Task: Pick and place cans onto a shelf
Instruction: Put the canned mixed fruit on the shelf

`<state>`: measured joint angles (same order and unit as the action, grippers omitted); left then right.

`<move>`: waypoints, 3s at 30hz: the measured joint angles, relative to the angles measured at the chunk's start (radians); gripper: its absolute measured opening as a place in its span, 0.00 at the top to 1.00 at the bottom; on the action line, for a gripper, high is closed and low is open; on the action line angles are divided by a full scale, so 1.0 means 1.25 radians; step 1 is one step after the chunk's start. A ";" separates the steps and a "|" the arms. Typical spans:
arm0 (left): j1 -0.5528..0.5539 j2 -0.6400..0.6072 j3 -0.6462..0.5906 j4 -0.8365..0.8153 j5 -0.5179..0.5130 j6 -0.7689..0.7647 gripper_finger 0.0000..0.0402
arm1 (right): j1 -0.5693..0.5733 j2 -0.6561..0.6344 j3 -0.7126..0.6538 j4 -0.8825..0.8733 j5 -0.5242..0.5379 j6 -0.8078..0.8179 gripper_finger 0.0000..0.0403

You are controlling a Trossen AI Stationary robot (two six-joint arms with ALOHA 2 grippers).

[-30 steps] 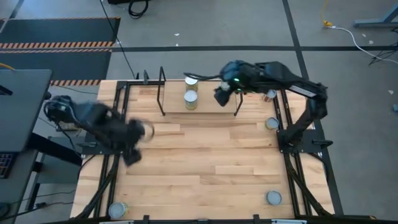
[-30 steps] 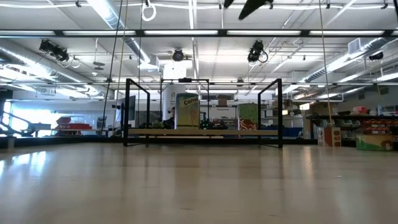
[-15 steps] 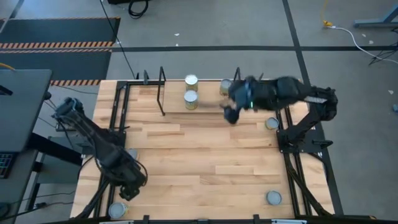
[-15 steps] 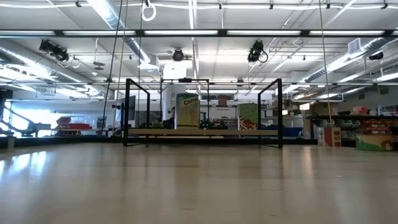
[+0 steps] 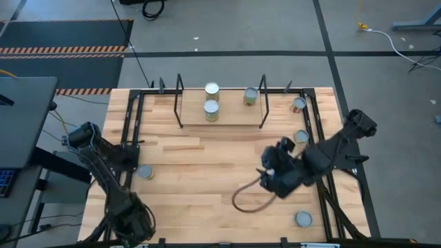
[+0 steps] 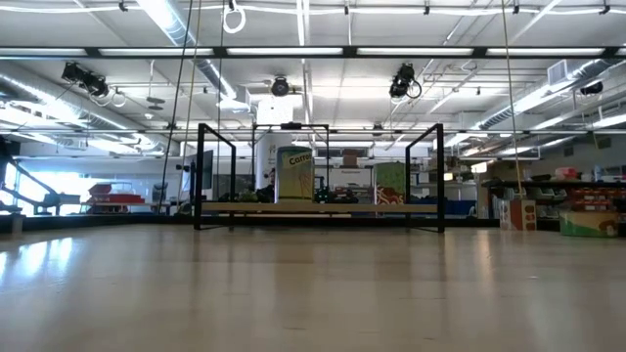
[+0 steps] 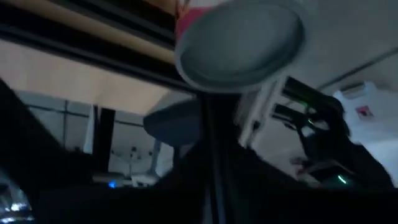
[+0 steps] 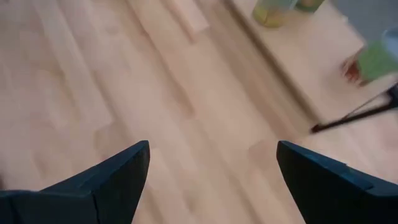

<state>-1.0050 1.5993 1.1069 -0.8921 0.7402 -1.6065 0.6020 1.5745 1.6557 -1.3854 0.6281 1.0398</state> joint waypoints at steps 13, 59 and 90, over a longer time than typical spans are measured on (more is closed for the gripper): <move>-0.118 0.018 0.005 0.036 -0.109 0.036 0.99 | 0.064 0.000 -0.075 0.022 0.000 0.262 0.11; 0.117 0.023 0.069 0.107 -0.708 0.344 0.99 | 0.049 0.176 -0.073 0.599 -0.155 -0.228 0.11; 0.080 0.024 0.069 0.277 -1.067 0.353 0.79 | -0.030 0.483 0.062 0.773 -0.430 -0.806 0.01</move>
<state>-0.9054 1.6299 1.1927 -0.5460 -0.5934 -1.1659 0.5641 2.1786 1.7336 -0.4187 0.0910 0.0322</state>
